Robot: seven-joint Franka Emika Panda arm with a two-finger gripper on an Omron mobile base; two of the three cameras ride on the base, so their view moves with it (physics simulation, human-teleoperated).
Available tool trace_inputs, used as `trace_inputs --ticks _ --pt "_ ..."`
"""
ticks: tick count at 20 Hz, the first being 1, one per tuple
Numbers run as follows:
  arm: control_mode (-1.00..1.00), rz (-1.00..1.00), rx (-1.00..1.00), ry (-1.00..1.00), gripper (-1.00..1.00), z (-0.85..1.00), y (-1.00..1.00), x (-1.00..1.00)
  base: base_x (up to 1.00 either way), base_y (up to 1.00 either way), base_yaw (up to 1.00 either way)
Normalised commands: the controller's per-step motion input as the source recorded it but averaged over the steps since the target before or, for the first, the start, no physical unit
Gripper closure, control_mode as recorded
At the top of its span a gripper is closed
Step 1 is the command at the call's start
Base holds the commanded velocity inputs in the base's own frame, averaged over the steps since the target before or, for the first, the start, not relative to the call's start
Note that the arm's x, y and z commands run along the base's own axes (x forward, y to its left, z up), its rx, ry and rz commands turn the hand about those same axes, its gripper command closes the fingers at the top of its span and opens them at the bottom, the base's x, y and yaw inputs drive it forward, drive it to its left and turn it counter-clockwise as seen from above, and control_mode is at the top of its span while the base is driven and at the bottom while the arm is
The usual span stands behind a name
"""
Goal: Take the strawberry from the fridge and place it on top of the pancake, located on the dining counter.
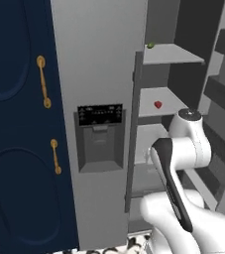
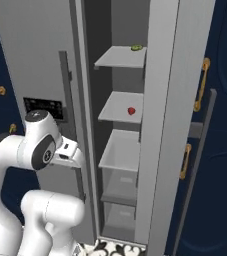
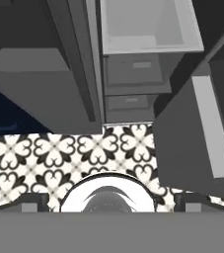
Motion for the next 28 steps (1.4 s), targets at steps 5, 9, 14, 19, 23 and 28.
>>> trace_inputs --ticks 5,9,14,19,23,28 --pt "1.0 0.0 0.0 0.0 -1.0 0.0 0.0 0.0 0.38 -0.05 -0.02" --pt "1.0 0.0 0.0 0.0 -1.0 0.0 0.0 0.0 0.12 -0.16 -0.25" --pt "1.0 0.0 0.0 0.0 -1.0 0.0 0.0 0.0 0.41 -0.03 -0.4" --pt "1.0 0.0 0.0 0.0 -1.0 0.0 0.0 0.0 0.53 0.0 -0.33" --pt "1.0 0.0 0.0 0.0 -1.0 0.0 0.0 0.0 0.15 -0.01 -0.06" --pt "1.0 0.0 0.0 0.0 -1.0 0.0 0.0 0.0 0.42 0.0 -0.03"
